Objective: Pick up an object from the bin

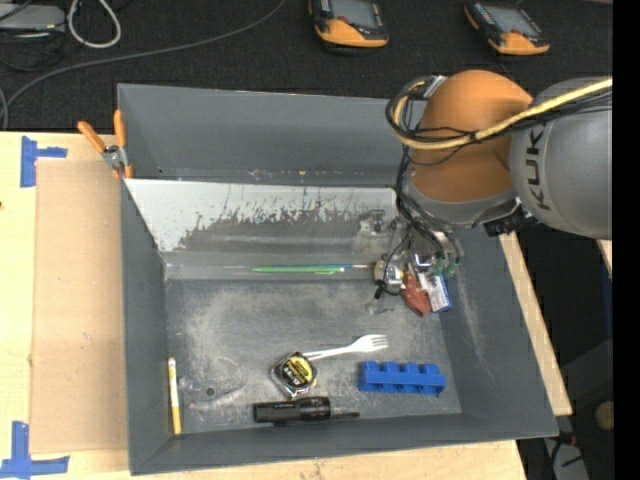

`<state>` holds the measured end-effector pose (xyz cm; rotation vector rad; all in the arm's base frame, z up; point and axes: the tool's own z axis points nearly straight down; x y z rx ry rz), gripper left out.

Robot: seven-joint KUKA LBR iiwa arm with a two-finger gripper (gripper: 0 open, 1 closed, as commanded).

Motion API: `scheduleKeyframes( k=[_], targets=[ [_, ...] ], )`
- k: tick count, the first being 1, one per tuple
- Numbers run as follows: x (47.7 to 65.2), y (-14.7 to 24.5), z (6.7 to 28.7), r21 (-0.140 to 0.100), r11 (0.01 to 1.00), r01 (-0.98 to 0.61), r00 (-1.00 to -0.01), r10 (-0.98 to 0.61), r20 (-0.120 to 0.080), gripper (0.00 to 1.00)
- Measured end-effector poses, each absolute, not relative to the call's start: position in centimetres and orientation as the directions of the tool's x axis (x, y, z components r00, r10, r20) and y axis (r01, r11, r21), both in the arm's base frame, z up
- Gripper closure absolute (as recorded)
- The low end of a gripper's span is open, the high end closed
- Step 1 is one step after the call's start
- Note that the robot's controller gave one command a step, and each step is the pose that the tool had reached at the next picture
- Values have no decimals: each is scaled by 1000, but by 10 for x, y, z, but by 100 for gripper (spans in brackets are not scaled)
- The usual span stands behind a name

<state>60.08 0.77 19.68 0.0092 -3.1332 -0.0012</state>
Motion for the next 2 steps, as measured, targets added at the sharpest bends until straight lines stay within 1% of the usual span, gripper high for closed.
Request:
scheduleKeyframes(
  k=[1, 2],
  targets=[
    [602, 8, 201, 1, 1000, -6, -1000, -6, 1, 0],
    [582, 40, 129, 1, 994, -108, -994, -108, 1, 0]
  ],
)
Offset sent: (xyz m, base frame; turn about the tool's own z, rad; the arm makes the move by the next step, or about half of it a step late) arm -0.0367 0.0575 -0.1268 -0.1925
